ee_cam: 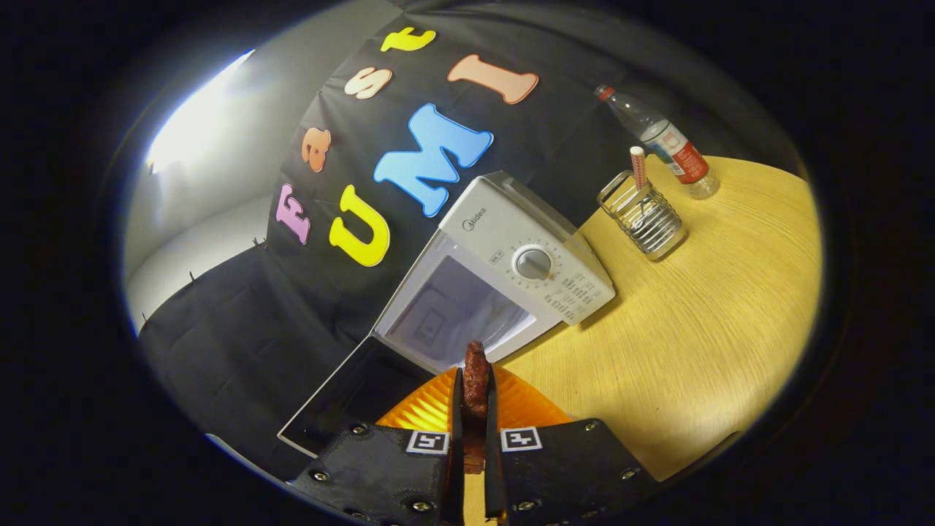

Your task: Open the microwave, put the food inside, and close the microwave door.

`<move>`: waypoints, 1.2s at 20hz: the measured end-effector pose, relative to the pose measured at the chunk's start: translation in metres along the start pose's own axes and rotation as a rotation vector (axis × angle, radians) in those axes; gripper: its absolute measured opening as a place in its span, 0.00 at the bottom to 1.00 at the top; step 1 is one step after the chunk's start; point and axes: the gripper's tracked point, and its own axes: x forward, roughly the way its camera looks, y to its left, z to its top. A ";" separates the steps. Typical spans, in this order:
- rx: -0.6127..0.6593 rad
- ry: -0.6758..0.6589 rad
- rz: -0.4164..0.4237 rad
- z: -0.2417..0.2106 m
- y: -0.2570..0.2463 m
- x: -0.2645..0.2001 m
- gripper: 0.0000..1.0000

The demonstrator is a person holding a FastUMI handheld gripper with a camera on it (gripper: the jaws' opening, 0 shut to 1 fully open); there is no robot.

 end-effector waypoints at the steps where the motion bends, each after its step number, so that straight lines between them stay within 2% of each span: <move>1: 0.005 -0.006 0.001 -0.001 0.005 0.004 0.11; 8: -0.064 -0.023 -0.042 -0.022 0.034 0.068 0.11; 15: -0.276 -0.060 -0.127 -0.039 0.047 0.131 0.11; 24: -0.407 -0.151 -0.203 -0.028 0.054 0.214 0.11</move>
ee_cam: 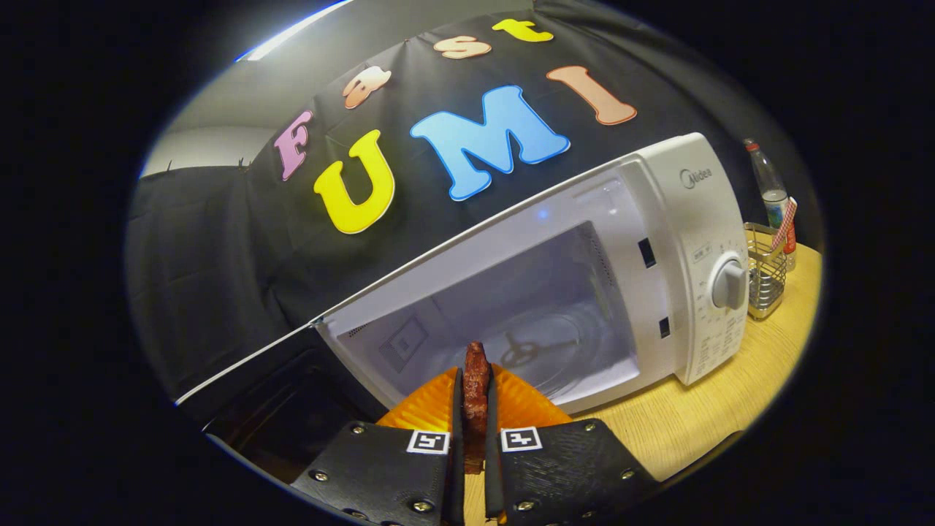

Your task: Open the microwave, put the food inside, and close the microwave door.

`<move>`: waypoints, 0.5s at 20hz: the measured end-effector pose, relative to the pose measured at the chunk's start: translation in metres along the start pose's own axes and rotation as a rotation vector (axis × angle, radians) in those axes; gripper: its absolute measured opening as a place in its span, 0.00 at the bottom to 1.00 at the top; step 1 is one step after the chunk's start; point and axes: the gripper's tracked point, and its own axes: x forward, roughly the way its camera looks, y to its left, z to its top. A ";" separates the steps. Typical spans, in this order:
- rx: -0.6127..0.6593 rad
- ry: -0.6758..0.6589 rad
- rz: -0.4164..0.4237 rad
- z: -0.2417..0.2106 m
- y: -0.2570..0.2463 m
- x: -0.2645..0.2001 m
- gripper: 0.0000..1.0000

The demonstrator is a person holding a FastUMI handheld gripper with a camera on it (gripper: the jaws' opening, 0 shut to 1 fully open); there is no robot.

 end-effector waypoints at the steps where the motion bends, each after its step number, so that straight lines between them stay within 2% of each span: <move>1: -0.012 -0.007 -0.009 0.001 0.002 0.008 0.11; 6: -0.014 -0.056 -0.022 0.012 0.013 0.049 0.11; 10: -0.110 -0.102 -0.113 0.011 -0.002 0.079 0.11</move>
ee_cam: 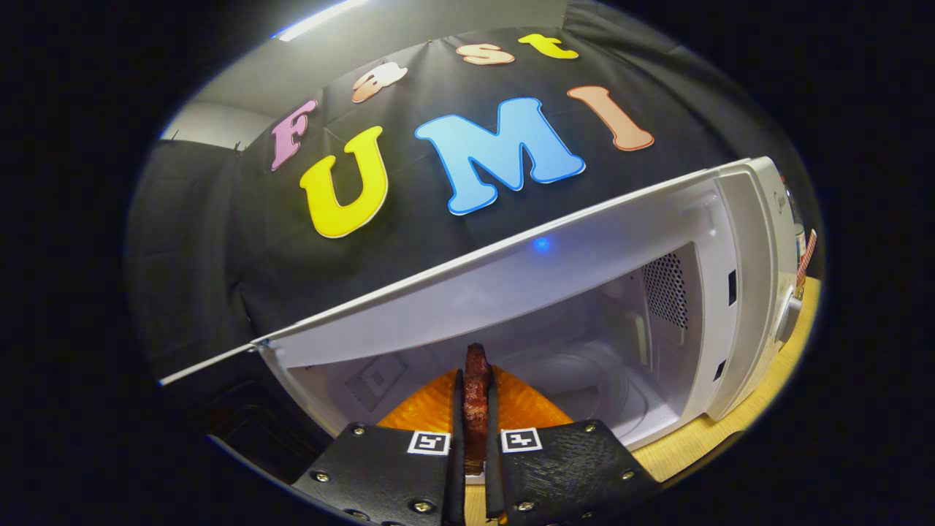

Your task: Open the microwave, put the food inside, and close the microwave door.

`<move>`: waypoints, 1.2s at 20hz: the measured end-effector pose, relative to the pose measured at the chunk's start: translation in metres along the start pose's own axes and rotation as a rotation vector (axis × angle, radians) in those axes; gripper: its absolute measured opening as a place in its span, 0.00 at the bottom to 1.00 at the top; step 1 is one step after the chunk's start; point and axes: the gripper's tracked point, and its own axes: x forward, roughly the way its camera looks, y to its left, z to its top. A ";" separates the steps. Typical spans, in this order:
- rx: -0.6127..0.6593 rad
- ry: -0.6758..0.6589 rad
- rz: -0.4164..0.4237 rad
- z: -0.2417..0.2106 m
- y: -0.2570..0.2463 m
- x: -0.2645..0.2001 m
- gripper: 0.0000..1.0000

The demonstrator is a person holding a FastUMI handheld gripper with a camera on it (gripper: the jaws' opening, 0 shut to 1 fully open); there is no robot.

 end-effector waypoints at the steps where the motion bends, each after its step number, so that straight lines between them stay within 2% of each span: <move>1: -0.016 -0.015 -0.001 0.001 -0.002 0.006 0.11; 5: -0.076 -0.071 -0.035 0.000 -0.008 0.020 0.13; 6: -0.091 -0.087 -0.047 0.002 -0.011 0.023 0.18; 10: -0.088 -0.091 -0.096 -0.002 -0.027 0.038 0.24; 11: -0.092 -0.090 -0.120 -0.003 -0.033 0.042 0.24; 13: -0.156 -0.070 -0.238 -0.005 -0.061 0.045 0.36; 14: -0.174 -0.066 -0.249 -0.005 -0.066 0.044 0.40; 16: -0.185 -0.059 -0.223 -0.003 -0.063 0.043 0.50; 17: -0.192 -0.064 -0.200 0.000 -0.058 0.040 0.51; 18: -0.202 -0.063 -0.179 0.000 -0.053 0.037 0.60; 20: -0.202 -0.034 -0.092 0.000 -0.034 0.023 0.71; 24: -0.221 0.078 0.087 -0.012 -0.007 -0.015 0.72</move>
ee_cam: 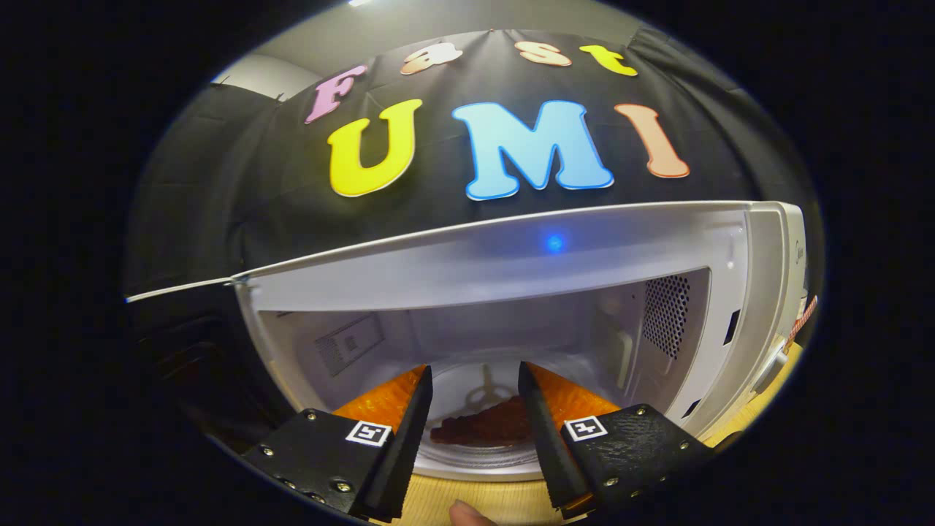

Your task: Open the microwave, put the food inside, and close the microwave door.

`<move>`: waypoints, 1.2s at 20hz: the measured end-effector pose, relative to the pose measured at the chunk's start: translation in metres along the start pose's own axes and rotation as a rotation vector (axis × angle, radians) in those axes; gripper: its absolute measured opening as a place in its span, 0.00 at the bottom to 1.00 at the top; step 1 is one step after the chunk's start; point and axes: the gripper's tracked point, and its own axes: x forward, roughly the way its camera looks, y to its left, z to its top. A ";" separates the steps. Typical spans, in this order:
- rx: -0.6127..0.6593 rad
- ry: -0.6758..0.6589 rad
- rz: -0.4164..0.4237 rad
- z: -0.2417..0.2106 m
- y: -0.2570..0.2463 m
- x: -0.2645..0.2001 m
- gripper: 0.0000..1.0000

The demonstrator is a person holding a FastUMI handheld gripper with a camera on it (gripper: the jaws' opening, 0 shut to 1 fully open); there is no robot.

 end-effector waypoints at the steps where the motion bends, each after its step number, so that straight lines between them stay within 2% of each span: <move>1: -0.010 0.028 0.041 -0.003 0.006 -0.012 0.72; 3: -0.038 0.058 0.119 -0.005 0.016 -0.037 0.72; 12: -0.111 0.021 0.259 0.028 0.035 -0.148 0.72; 21: -0.109 -0.147 0.508 0.081 0.114 -0.295 0.75; 23: -0.139 -0.189 0.552 0.088 0.134 -0.324 0.79; 24: -0.167 -0.201 0.577 0.086 0.144 -0.337 0.84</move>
